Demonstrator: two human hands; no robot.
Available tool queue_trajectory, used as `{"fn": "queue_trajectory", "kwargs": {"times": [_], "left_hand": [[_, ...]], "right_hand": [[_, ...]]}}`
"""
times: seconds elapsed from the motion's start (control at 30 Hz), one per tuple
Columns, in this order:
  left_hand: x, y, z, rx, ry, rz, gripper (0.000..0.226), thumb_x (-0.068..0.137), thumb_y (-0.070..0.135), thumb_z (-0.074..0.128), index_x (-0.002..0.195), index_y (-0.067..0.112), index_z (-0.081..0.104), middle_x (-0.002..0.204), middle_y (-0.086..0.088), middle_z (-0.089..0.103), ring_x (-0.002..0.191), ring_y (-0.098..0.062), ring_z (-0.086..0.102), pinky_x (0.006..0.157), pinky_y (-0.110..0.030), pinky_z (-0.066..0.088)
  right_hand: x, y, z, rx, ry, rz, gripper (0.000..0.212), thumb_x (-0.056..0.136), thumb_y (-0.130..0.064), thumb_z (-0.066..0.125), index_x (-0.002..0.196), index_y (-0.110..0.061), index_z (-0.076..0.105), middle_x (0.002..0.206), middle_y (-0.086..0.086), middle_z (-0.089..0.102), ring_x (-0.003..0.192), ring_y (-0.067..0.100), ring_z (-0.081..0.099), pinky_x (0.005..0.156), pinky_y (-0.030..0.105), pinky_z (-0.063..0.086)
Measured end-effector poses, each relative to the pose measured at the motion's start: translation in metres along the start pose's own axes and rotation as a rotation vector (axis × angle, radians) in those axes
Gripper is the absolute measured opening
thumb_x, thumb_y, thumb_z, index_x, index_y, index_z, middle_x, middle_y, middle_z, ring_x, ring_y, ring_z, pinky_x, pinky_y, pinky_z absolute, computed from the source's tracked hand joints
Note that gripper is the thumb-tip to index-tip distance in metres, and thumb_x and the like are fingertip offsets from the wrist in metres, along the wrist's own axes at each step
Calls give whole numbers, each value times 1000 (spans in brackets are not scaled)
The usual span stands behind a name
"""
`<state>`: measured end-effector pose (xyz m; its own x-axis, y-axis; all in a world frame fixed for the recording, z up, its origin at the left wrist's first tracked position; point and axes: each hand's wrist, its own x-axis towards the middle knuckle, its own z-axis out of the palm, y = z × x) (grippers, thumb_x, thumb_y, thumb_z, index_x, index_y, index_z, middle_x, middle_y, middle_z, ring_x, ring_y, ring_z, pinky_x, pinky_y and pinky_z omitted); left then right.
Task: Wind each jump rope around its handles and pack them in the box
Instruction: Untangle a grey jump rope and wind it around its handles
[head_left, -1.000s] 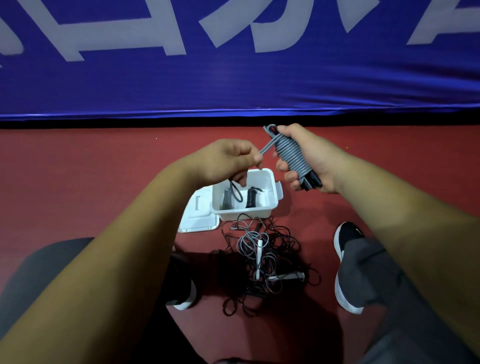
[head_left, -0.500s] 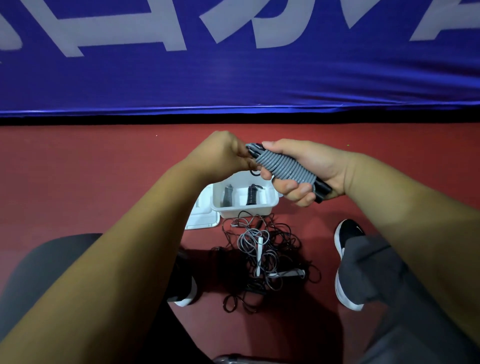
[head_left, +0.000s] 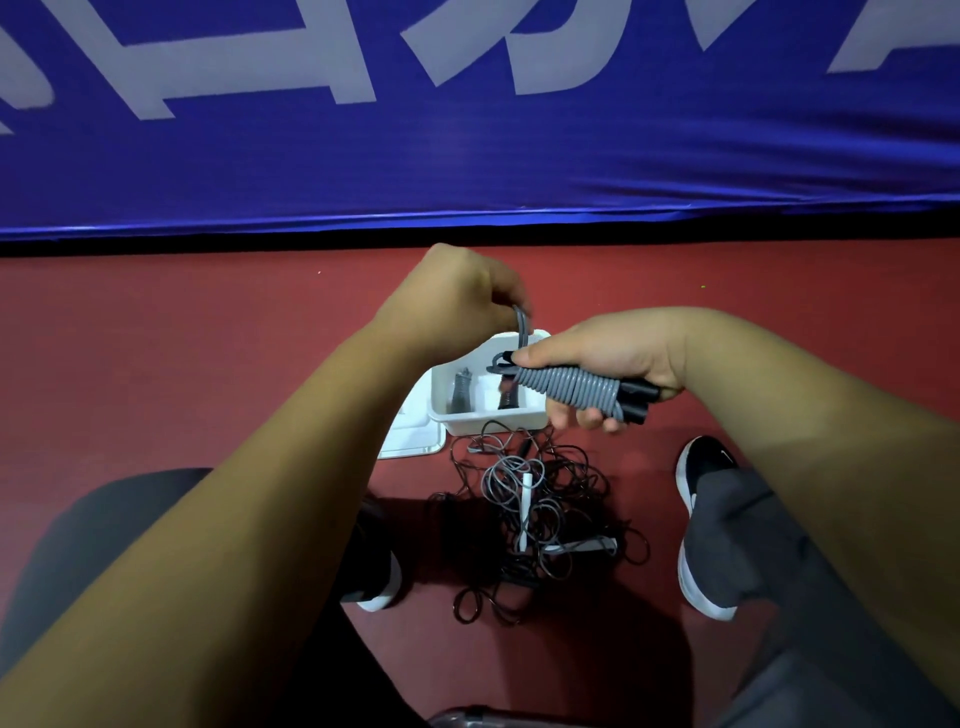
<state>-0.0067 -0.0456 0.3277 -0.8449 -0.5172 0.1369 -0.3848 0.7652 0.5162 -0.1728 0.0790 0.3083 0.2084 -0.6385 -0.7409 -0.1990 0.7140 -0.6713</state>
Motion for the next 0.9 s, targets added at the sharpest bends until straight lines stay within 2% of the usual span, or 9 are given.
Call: {"fn": "queue_trajectory", "kwargs": {"times": [0.1, 0.23, 0.3, 0.4, 0.47, 0.53, 0.67, 0.77, 0.9], "left_hand": [[2, 1, -3, 68, 1, 21, 11, 85, 19, 79, 89, 28, 83, 82, 12, 76, 76, -2, 66, 68, -17, 47], [4, -3, -6, 158, -37, 52, 8, 90, 26, 78, 97, 25, 82, 85, 6, 75, 79, -13, 65, 71, -32, 51], [4, -3, -6, 183, -57, 8, 8, 91, 26, 79, 97, 20, 79, 81, 5, 71, 75, -16, 61, 67, -34, 45], [3, -1, -3, 159, -91, -101, 10, 94, 23, 76, 97, 15, 70, 79, 3, 66, 75, -20, 58, 63, -33, 37], [1, 0, -2, 113, -139, -152, 10, 96, 22, 72, 96, 15, 65, 80, 5, 71, 75, -17, 64, 65, -33, 47], [-2, 2, -3, 7, -172, -199, 12, 97, 20, 72, 94, 14, 63, 76, 4, 73, 67, -12, 70, 63, -34, 57], [-5, 8, -10, -188, -152, -288, 20, 94, 18, 78, 94, 6, 61, 79, -6, 74, 61, -21, 69, 55, -38, 63], [-6, 12, -15, -335, -157, -353, 29, 92, 12, 80, 99, -3, 56, 81, -17, 71, 71, -26, 74, 61, -46, 66], [-8, 10, -15, -386, -177, -334, 31, 92, 9, 79, 101, -4, 52, 81, -21, 69, 78, -24, 79, 63, -50, 66]], "right_hand": [[8, 4, -6, 43, 149, -49, 37, 106, -53, 59, 119, -19, 61, 80, 13, 62, 52, 18, 49, 51, 26, 44], [15, 5, -11, 96, 304, -130, 36, 107, -45, 58, 125, -14, 59, 79, 12, 60, 51, 18, 50, 50, 27, 46], [18, 4, -12, 162, 341, -161, 38, 107, -40, 59, 130, -10, 58, 78, 11, 60, 52, 18, 51, 51, 28, 47], [19, 2, -11, 252, 349, -218, 33, 106, -37, 62, 125, -10, 59, 85, 13, 65, 53, 22, 55, 57, 34, 52], [17, 0, -11, 278, 338, -243, 26, 107, -33, 62, 122, -13, 59, 95, 13, 69, 56, 24, 58, 60, 37, 56], [14, -1, -10, 301, 332, -254, 27, 108, -31, 61, 127, -11, 59, 98, 12, 73, 58, 24, 62, 58, 38, 58], [12, -3, -8, 358, 335, -301, 31, 108, -28, 62, 131, -7, 61, 100, 10, 75, 68, 19, 67, 56, 39, 61], [14, -4, -11, 422, 301, -369, 35, 107, -34, 62, 126, -5, 59, 100, 12, 64, 67, 19, 63, 54, 38, 56], [16, -5, -12, 436, 299, -349, 49, 104, -59, 58, 118, -12, 60, 86, 6, 63, 62, 20, 55, 53, 35, 50]]}}
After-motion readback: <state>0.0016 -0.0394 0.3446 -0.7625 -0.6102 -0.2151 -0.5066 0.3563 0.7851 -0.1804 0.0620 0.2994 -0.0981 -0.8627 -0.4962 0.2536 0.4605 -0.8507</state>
